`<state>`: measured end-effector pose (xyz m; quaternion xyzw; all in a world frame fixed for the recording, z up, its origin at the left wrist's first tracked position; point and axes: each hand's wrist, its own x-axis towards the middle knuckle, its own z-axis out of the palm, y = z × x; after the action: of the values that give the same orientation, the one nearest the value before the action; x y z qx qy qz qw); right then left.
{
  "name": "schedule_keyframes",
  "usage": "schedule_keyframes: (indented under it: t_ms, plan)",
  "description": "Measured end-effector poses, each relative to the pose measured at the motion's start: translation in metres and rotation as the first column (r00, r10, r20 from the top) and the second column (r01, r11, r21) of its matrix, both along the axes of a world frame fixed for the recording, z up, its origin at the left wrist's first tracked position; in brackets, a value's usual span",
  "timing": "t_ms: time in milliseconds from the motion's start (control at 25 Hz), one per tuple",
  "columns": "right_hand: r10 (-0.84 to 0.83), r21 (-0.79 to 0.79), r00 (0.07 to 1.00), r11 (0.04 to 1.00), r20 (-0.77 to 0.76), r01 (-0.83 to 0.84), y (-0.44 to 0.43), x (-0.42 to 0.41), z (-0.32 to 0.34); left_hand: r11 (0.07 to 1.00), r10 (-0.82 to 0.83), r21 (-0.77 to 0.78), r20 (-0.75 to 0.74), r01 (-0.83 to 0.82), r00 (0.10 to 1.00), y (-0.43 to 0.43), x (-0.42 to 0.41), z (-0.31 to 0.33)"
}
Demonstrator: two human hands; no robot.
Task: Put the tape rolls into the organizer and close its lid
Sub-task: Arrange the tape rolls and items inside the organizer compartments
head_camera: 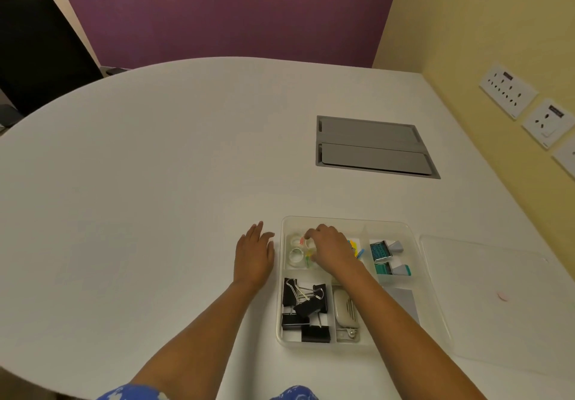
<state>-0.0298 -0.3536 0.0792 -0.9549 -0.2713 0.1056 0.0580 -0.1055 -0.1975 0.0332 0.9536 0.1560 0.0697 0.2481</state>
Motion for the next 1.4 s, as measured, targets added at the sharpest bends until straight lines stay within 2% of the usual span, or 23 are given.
schedule_keyframes:
  t_ms: [120, 280, 320, 400, 480, 560, 720, 960, 1400]
  plan:
    - [-0.098, 0.166, 0.995, 0.982, 0.015, 0.094, -0.005, 0.01, 0.009, 0.999, -0.024, 0.045, 0.11, 0.02, 0.994, -0.006, 0.011, 0.016]
    - [-0.071, 0.187, 0.997, 0.98, 0.006, 0.068, -0.011, 0.018, 0.014, 0.96, -0.235, 0.212, 0.252, 0.184, 0.939, -0.012, 0.019, 0.028]
    - [-0.059, 0.177, 0.998, 0.982, 0.002, 0.058, -0.012, 0.019, 0.014, 0.939, -0.294, 0.246, 0.209, 0.241, 0.933, -0.015, 0.022, 0.031]
    - [-0.036, 0.142, 0.999, 0.989, -0.003, 0.036, -0.012, 0.02, 0.011, 0.894, -0.372, 0.28, 0.026, 0.351, 0.928, -0.023, 0.032, 0.034]
    - [-0.011, 0.096, 1.0, 0.995, 0.001, 0.011, -0.012, 0.02, 0.008, 0.84, -0.391, 0.35, -0.141, 0.415, 0.91, -0.029, 0.038, 0.034]
    - [0.018, 0.054, 1.0, 0.998, 0.006, -0.018, -0.012, 0.02, 0.005, 0.813, -0.369, 0.396, -0.215, 0.426, 0.904, -0.031, 0.04, 0.031]
    - [0.074, 0.0, 0.997, 0.997, -0.002, -0.074, -0.011, 0.018, 0.0, 0.806, -0.348, 0.414, -0.245, 0.422, 0.905, -0.032, 0.04, 0.031]
    - [0.144, -0.093, 0.99, 0.985, 0.006, -0.142, -0.007, 0.013, -0.003, 0.829, -0.331, 0.359, -0.304, 0.429, 0.893, -0.031, 0.037, 0.028]
    - [0.163, -0.21, 0.986, 0.966, 0.045, -0.15, 0.002, 0.006, -0.011, 0.846, -0.262, 0.39, -0.288, 0.362, 0.921, -0.035, 0.036, 0.023]
